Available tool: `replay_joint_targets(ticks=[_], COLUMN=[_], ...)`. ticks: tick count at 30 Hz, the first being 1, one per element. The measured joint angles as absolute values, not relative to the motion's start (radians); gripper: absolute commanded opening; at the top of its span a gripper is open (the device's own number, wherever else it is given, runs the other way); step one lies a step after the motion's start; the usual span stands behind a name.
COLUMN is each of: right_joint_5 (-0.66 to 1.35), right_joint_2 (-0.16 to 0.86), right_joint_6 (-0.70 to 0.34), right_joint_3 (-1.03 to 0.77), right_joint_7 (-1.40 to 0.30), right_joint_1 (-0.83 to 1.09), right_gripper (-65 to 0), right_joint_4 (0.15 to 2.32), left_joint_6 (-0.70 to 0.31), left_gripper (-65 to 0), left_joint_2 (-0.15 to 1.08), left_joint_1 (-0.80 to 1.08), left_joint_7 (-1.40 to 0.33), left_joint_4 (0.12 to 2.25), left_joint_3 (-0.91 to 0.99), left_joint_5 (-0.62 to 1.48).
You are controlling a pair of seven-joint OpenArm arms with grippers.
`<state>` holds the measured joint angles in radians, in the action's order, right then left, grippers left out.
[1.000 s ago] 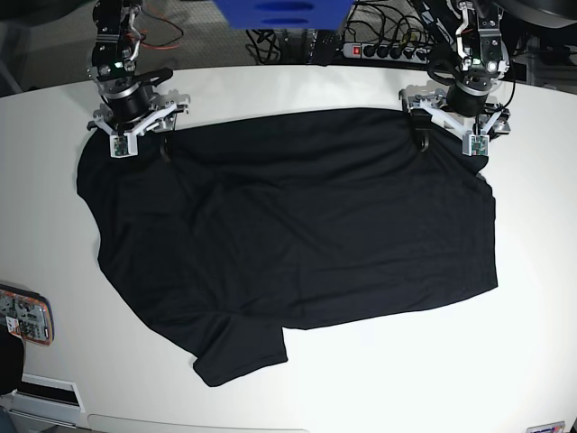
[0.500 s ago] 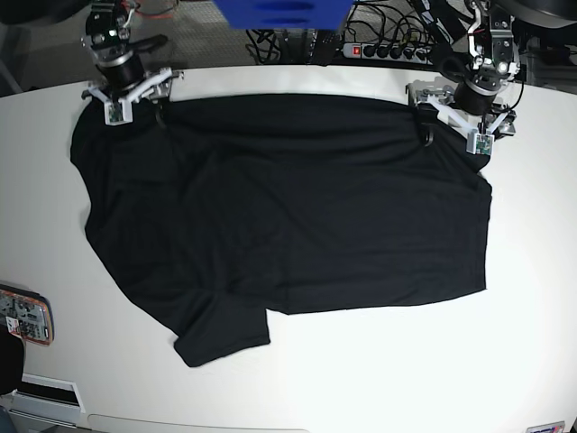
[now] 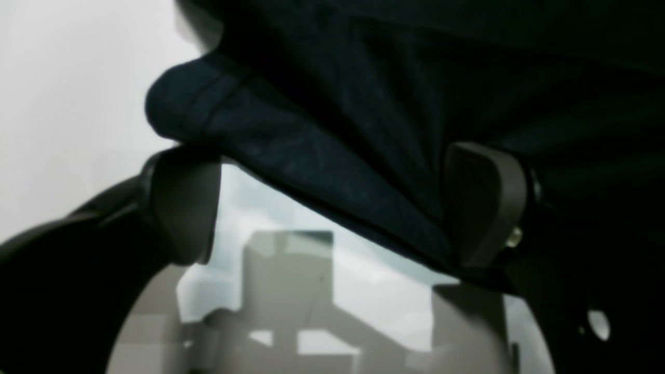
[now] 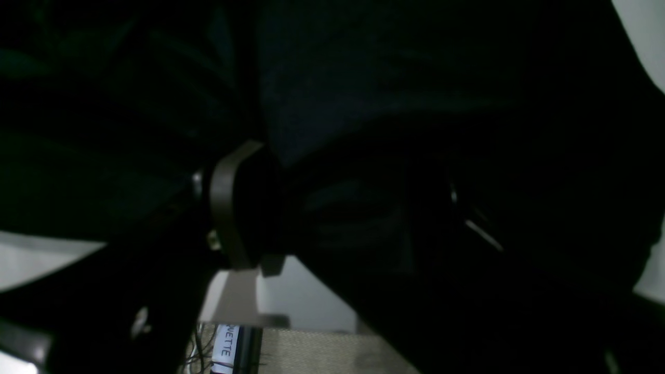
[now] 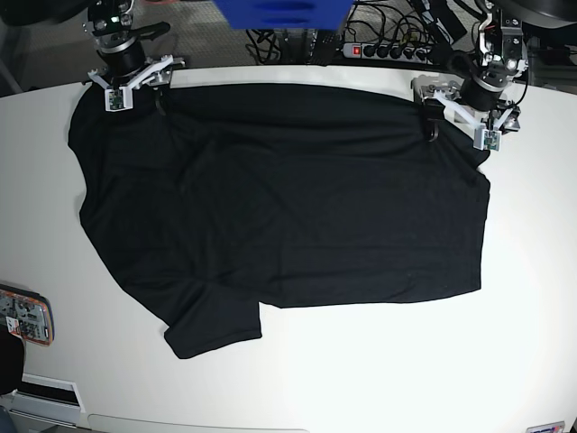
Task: Fold the T-shirt properly
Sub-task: 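Drag both shoulder edges back toward the collar side, flattening the shirt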
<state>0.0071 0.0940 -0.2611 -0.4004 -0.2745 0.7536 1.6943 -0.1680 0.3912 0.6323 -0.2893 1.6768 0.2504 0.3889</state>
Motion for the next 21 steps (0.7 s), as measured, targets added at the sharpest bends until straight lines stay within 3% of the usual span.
replay_joint_targets(ticks=[21], right_joint_5=[-0.023], right_joint_2=[0.084], right_joint_6=[-0.254], right_joint_3=[-0.389], right_joint_7=[-0.351], right_joint_1=[0.801], right_gripper=[-24.9], right_joint_4=[1.773], left_joint_6=[-0.155], left_gripper=[0.0], left_joint_2=[0.389], left_joint_1=[0.686], left_joint_7=[-0.302], left_joint_4=[1.729], left_joint_3=[0.236], left_joint_5=[0.383])
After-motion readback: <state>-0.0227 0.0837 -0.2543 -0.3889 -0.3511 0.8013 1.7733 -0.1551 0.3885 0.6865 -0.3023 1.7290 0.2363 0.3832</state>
